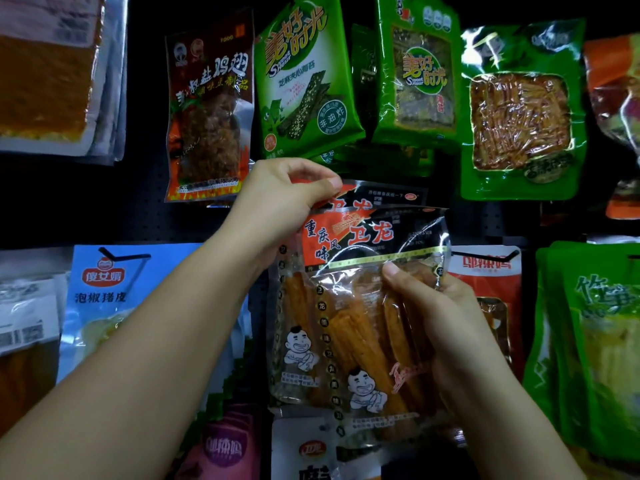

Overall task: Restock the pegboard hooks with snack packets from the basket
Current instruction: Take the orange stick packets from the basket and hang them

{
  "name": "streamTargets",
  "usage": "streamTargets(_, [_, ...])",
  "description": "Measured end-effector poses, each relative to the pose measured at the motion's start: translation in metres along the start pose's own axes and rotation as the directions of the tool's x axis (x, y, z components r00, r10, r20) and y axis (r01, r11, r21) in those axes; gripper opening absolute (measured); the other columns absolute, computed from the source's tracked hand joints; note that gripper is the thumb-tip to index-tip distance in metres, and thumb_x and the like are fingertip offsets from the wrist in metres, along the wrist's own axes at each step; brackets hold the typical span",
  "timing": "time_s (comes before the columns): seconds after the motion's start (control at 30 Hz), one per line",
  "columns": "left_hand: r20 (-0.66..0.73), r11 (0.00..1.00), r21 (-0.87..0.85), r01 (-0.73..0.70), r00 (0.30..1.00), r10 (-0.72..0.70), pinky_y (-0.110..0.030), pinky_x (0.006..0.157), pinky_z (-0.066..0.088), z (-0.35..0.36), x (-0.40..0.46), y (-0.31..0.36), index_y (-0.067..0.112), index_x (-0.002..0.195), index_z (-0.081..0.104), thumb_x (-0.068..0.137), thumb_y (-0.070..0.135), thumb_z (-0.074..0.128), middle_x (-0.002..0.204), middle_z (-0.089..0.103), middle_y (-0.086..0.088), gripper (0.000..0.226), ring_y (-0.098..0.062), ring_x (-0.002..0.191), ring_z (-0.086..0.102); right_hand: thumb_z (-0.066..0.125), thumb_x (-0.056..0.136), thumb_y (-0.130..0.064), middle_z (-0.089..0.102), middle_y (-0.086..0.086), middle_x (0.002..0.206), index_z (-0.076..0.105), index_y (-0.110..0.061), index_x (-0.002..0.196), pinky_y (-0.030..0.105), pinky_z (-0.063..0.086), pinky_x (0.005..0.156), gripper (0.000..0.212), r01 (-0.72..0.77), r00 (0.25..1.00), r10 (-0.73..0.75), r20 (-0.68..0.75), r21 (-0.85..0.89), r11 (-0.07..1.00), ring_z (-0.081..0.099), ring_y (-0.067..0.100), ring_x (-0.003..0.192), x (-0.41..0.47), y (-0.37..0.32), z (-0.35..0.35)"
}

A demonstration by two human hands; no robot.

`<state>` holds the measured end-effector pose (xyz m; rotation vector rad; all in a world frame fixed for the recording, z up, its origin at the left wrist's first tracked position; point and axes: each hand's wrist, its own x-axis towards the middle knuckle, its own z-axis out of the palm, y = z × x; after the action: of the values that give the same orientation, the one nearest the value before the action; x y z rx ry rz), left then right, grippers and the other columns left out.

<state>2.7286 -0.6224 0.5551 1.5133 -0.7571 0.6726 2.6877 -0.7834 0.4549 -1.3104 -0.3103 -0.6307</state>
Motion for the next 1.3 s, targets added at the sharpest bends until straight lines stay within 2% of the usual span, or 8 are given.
streamTargets(0.2, [0.038, 0.998, 0.057, 0.017, 0.999, -0.019, -0.030, 0.062, 0.055, 0.001, 0.002, -0.004, 0.024, 0.073, 0.067, 0.084, 0.020, 0.069, 0.074, 0.066, 0.003, 0.011, -0.013, 0.066, 0.065, 0.075, 0.072, -0.028, 0.073, 0.019, 0.085, 0.063, 0.006, 0.088, 0.027, 0.054, 0.048, 0.039, 0.007, 1.000, -0.007, 0.003, 0.007, 1.000, 0.072, 0.028, 0.067, 0.000, 0.002, -0.001])
streamTargets(0.4, [0.034, 1.000, -0.001, 0.016, 0.999, -0.016, -0.011, 0.043, 0.043, -0.003, 0.005, -0.010, 0.017, 0.073, 0.070, 0.081, 0.013, 0.071, 0.054, 0.065, 0.012, 0.009, 0.003, 0.048, 0.059, 0.076, 0.075, -0.026, 0.073, 0.021, 0.085, 0.065, 0.002, 0.091, 0.033, 0.060, 0.059, 0.034, -0.032, 0.999, 0.033, 0.022, -0.009, 0.999, 0.073, 0.031, 0.072, 0.006, 0.004, -0.002])
streamTargets(0.53, [-0.004, 0.997, 0.075, -0.034, 0.999, 0.035, -0.013, 0.053, 0.048, 0.000, 0.006, -0.025, 0.022, 0.070, 0.070, 0.079, 0.016, 0.074, 0.061, 0.067, 0.011, 0.012, 0.003, 0.055, 0.060, 0.075, 0.075, -0.023, 0.075, 0.012, 0.078, 0.072, -0.013, 0.077, 0.030, 0.057, 0.057, 0.011, -0.065, 0.997, 0.064, 0.049, 0.020, 0.998, 0.073, 0.027, 0.069, 0.007, 0.015, -0.004])
streamTargets(0.6, [-0.009, 0.997, 0.077, -0.006, 1.000, 0.007, -0.017, 0.060, 0.051, -0.001, 0.005, -0.035, 0.024, 0.072, 0.071, 0.078, 0.019, 0.075, 0.068, 0.070, 0.008, 0.009, -0.002, 0.064, 0.065, 0.075, 0.076, -0.024, 0.075, 0.009, 0.074, 0.072, -0.018, 0.070, 0.032, 0.056, 0.060, 0.009, -0.052, 0.998, 0.052, 0.038, 0.001, 0.999, 0.073, 0.025, 0.067, 0.008, 0.023, -0.003])
streamTargets(0.8, [-0.033, 0.975, -0.114, 0.193, 0.980, -0.198, -0.019, 0.046, 0.050, -0.006, 0.005, -0.063, 0.018, 0.092, 0.070, 0.077, 0.019, 0.076, 0.068, 0.074, 0.007, 0.016, -0.010, 0.059, 0.071, 0.075, 0.079, -0.025, 0.076, 0.006, 0.076, 0.067, -0.013, 0.080, 0.031, 0.057, 0.062, 0.014, -0.038, 0.999, 0.037, -0.021, -0.023, 0.999, 0.074, 0.022, 0.070, 0.018, 0.044, 0.000])
streamTargets(0.93, [-0.003, 0.943, -0.120, 0.311, 0.950, -0.313, -0.028, 0.060, 0.053, -0.011, 0.006, -0.090, 0.015, 0.093, 0.069, 0.084, 0.019, 0.069, 0.067, 0.074, 0.002, 0.010, -0.013, 0.058, 0.069, 0.075, 0.078, -0.027, 0.077, 0.003, 0.081, 0.068, -0.015, 0.088, 0.036, 0.058, 0.072, 0.017, -0.056, 0.995, 0.051, -0.086, -0.055, 0.997, 0.074, 0.021, 0.077, 0.024, 0.064, 0.000])
streamTargets(1.07, [-0.029, 0.941, -0.126, 0.313, 0.947, -0.319, -0.019, 0.047, 0.050, -0.008, 0.014, -0.106, 0.015, 0.081, 0.066, 0.086, 0.013, 0.066, 0.052, 0.066, 0.007, 0.005, -0.004, 0.046, 0.061, 0.073, 0.080, -0.026, 0.076, 0.001, 0.076, 0.069, -0.016, 0.085, 0.030, 0.057, 0.062, 0.012, -0.057, 0.986, 0.052, -0.161, -0.031, 0.998, 0.074, 0.017, 0.070, 0.033, 0.083, -0.001])
streamTargets(1.3, [-0.165, 0.955, -0.063, 0.290, 0.941, -0.297, -0.017, 0.040, 0.046, 0.009, 0.032, -0.135, 0.016, 0.079, 0.063, 0.087, 0.012, 0.065, 0.071, 0.068, -0.004, 0.010, -0.003, 0.041, 0.059, 0.072, 0.082, -0.023, 0.077, 0.002, 0.078, 0.070, -0.015, 0.087, 0.030, 0.058, 0.061, 0.010, -0.116, 0.976, 0.112, -0.186, -0.010, 0.993, 0.074, 0.018, 0.071, 0.066, 0.103, -0.002])
